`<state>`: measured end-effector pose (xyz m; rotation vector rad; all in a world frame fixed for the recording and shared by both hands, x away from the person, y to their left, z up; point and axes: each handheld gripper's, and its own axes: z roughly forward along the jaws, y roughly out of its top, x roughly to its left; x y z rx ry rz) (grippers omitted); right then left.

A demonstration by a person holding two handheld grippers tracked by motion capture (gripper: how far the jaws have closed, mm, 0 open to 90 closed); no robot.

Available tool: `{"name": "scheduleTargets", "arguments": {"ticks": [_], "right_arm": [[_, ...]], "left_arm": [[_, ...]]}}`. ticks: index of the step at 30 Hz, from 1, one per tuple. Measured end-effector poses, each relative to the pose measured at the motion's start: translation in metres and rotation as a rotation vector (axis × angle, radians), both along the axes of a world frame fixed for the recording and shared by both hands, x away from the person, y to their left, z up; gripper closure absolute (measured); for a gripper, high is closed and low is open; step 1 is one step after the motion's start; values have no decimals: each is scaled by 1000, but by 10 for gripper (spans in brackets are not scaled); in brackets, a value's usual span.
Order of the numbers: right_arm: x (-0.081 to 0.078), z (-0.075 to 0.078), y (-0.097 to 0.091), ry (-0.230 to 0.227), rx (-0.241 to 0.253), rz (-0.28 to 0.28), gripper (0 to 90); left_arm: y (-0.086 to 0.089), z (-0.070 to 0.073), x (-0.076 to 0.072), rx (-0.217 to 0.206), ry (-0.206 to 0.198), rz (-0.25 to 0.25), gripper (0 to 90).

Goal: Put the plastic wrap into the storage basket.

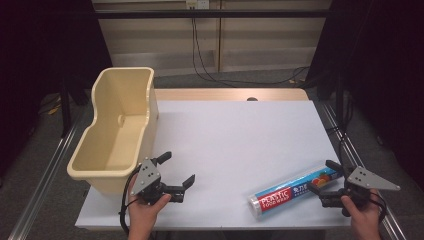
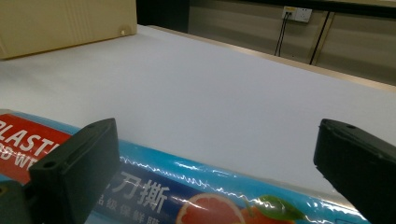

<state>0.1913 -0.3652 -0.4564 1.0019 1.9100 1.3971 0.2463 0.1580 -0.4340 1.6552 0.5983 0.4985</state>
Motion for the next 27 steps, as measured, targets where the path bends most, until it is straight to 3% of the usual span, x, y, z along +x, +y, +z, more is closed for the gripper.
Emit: {"name": "scheduleTargets", "arguments": {"ticks": [14,19,27], "right_arm": [[0,0,1,1,-7,3,0],[0,-1,2,3,-11,6,0],[-1,-1,1,6,-12,3,0]], "left_arm": [[-13,-1,4,6,25,-49,0],[-23,-3,5,8,45,-72,0],[-39,-4,8,12,44,-115,0]]}}
